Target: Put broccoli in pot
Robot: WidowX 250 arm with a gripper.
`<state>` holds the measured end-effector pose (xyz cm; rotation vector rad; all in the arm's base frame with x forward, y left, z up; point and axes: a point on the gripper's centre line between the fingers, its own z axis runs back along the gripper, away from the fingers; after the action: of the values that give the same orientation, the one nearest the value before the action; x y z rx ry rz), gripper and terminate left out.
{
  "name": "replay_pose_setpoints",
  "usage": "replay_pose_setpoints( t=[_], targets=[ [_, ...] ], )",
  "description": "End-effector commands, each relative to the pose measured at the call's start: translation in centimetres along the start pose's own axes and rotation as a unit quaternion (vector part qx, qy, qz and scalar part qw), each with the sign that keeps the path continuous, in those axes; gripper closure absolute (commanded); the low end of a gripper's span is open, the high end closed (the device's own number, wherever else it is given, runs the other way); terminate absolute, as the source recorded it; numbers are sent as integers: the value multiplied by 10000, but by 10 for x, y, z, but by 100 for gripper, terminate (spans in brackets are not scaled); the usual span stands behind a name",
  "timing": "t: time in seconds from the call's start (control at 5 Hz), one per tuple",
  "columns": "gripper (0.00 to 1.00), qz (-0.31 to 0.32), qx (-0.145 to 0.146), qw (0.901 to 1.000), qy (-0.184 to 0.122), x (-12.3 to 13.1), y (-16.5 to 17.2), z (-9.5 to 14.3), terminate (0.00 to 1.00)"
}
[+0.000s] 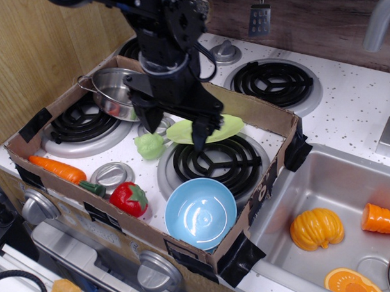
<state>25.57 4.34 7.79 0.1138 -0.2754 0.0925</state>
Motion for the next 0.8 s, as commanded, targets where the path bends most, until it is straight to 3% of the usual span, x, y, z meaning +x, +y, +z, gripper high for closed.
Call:
replay_pose_setpoints(
  t=[0.0,0.6],
  targets=[
    [0,-447,27,9979,-469,12,43,-10,0],
    [0,-284,-347,9985,-321,0,67,-42,0]
  ],
)
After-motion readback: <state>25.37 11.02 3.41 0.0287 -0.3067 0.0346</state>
